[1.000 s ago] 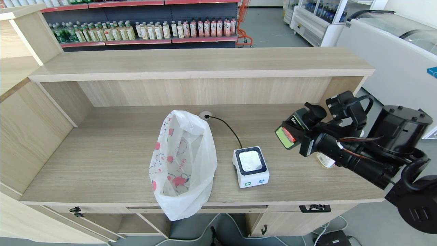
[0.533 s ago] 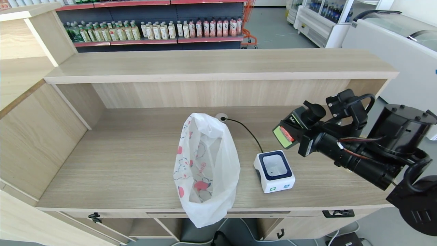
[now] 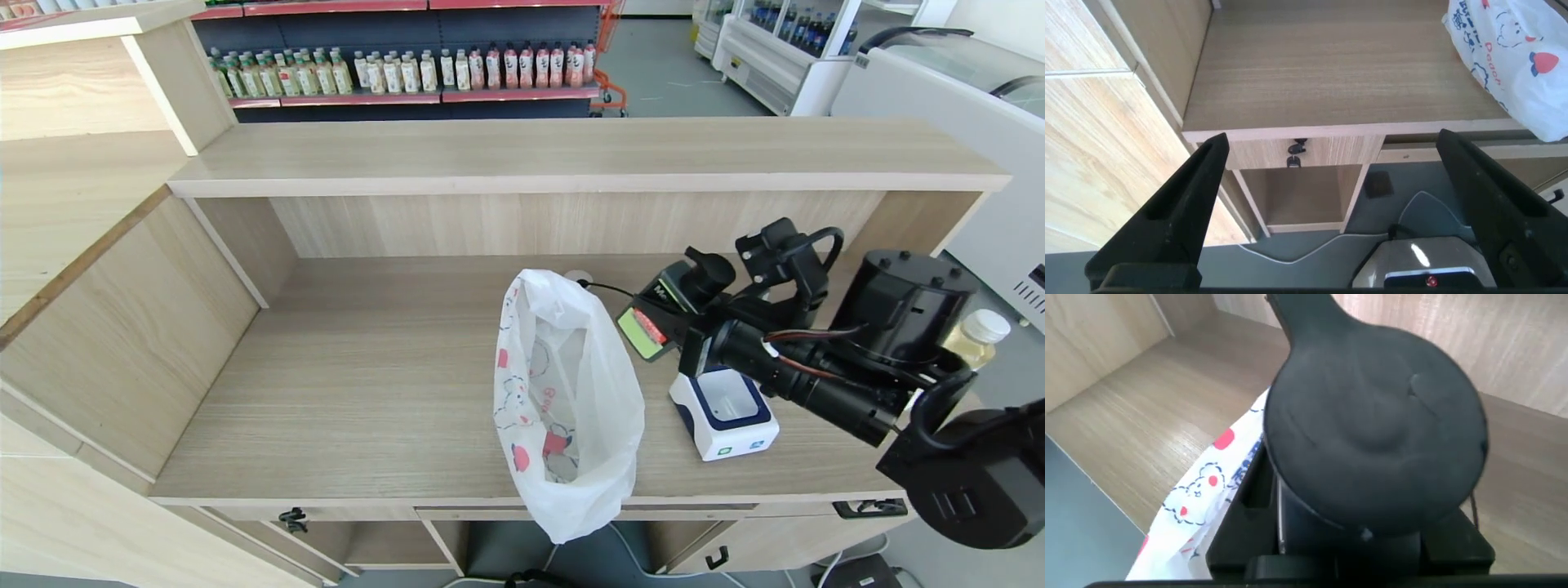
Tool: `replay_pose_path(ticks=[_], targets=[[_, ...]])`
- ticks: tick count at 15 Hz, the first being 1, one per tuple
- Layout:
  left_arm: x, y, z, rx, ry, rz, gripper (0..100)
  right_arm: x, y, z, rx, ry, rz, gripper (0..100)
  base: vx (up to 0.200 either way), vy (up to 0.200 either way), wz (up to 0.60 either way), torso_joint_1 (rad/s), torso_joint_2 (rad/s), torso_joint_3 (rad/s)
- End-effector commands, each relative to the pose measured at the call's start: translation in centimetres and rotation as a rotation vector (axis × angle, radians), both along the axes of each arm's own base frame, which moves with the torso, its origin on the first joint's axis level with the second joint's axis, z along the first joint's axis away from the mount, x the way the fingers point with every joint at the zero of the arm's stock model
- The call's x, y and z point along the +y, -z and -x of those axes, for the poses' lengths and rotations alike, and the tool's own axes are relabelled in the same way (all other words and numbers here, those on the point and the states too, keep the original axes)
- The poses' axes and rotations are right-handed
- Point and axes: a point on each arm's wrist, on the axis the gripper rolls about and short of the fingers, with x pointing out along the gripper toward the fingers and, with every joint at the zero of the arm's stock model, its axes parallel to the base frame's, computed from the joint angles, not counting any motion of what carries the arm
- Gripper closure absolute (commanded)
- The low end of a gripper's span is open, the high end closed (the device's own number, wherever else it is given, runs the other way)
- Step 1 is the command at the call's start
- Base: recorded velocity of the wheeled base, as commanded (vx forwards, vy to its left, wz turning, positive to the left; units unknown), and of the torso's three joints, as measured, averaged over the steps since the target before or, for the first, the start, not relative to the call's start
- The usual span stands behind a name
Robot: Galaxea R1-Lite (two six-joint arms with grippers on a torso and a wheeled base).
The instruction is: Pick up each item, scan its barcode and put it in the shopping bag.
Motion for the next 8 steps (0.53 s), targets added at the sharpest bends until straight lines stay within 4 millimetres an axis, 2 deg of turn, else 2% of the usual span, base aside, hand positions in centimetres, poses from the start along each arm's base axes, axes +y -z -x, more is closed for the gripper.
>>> replay_pose_path(ticks=[1, 8], targets=[[0.0, 0.0, 0.0, -0.001, -0.001, 0.000, 0, 1.2, 1.7, -2.1, 0.033, -0.011, 0.019, 100, 0.000, 0.000, 0.00, 0.000, 0.00, 0.000], [0.0, 0.0, 0.0, -0.001, -0.001, 0.000, 0, 2.2, 4.6, -3.0, 0.108, -0.098, 0.048, 100, 0.000, 0.000, 0.00, 0.000, 0.00, 0.000]])
